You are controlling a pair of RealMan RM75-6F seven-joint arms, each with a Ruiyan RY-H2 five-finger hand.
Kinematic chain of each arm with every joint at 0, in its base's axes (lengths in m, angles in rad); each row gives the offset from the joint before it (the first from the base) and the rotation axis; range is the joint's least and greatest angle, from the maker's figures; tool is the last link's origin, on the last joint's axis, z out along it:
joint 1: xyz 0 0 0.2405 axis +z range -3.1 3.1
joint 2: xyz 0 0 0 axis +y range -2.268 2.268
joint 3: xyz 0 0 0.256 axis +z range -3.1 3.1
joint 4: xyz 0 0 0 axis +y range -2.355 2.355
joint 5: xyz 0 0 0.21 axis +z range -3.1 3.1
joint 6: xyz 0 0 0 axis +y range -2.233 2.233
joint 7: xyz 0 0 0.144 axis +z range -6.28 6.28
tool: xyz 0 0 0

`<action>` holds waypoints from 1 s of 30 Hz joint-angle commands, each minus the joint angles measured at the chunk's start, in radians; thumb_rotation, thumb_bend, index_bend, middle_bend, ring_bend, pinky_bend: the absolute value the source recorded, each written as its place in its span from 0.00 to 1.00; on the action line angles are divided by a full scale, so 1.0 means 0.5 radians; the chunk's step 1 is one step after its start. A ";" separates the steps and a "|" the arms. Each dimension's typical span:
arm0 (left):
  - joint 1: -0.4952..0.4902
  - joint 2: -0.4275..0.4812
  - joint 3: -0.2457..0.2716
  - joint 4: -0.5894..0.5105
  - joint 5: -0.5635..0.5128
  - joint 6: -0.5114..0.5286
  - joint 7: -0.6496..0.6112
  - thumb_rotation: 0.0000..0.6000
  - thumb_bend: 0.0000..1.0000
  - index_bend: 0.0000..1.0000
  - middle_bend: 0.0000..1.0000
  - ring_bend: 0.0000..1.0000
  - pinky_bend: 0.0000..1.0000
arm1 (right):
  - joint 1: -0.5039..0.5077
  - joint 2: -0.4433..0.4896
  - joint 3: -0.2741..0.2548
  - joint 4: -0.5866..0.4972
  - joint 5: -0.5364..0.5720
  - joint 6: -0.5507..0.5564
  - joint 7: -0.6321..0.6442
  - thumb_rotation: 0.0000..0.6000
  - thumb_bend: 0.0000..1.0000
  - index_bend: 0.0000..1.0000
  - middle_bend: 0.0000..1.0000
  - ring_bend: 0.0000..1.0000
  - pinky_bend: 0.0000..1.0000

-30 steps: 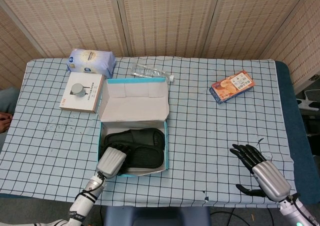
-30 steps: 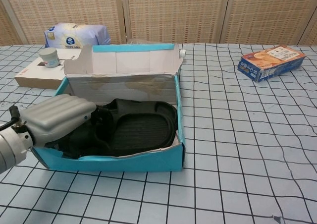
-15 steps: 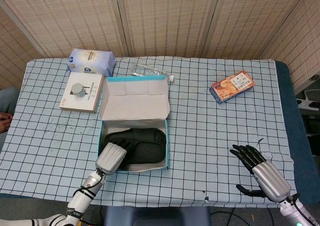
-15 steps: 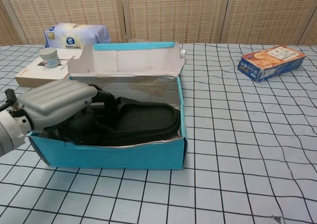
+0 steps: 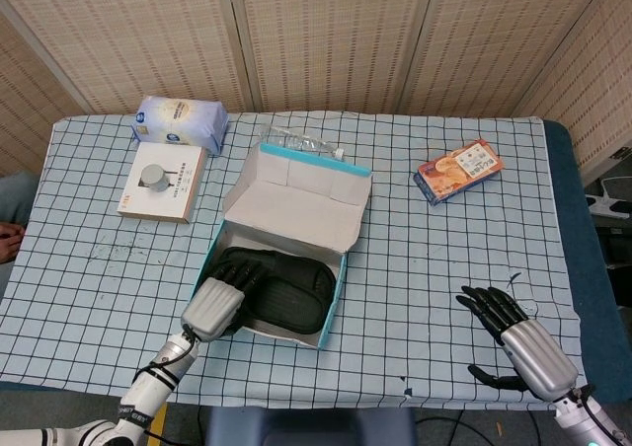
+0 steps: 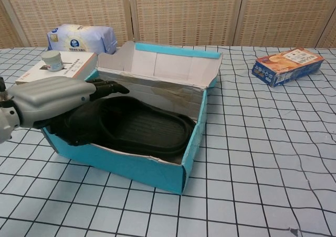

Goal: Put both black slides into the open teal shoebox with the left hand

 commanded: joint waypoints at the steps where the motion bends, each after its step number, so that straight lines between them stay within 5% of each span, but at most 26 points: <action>1: -0.015 0.090 -0.018 -0.083 0.008 -0.005 -0.060 1.00 0.46 0.00 0.00 0.00 0.13 | 0.000 -0.001 0.000 0.004 0.003 -0.001 0.002 0.98 0.16 0.00 0.00 0.00 0.00; 8: 0.000 0.179 -0.026 -0.161 0.099 0.064 -0.216 1.00 0.53 0.00 0.00 0.00 0.13 | 0.003 -0.010 -0.002 0.010 -0.004 -0.005 0.009 0.98 0.16 0.00 0.00 0.00 0.00; 13: 0.039 0.064 0.014 0.001 0.426 0.233 -0.351 1.00 0.51 0.00 0.03 0.08 0.22 | 0.006 -0.017 -0.007 0.008 -0.007 -0.018 0.003 0.98 0.16 0.00 0.00 0.00 0.00; 17: -0.009 -0.003 0.027 0.123 0.541 0.190 -0.441 1.00 0.48 0.00 0.07 0.09 0.18 | 0.005 -0.024 -0.009 0.011 -0.005 -0.019 0.008 0.98 0.16 0.00 0.00 0.00 0.00; 20: -0.070 -0.053 -0.004 0.207 0.516 0.101 -0.494 1.00 0.48 0.00 0.06 0.04 0.13 | 0.006 -0.030 -0.015 0.017 -0.012 -0.023 0.012 0.98 0.16 0.00 0.00 0.00 0.00; 24: -0.164 -0.123 -0.066 0.307 0.414 -0.022 -0.434 1.00 0.49 0.00 0.05 0.17 0.11 | 0.011 -0.035 -0.021 0.024 -0.013 -0.039 0.019 0.98 0.16 0.00 0.00 0.00 0.00; 30: -0.251 -0.147 -0.081 0.329 0.283 -0.147 -0.295 1.00 0.48 0.00 0.03 0.10 0.10 | 0.013 -0.042 -0.018 0.049 0.003 -0.037 0.041 0.98 0.16 0.00 0.00 0.00 0.00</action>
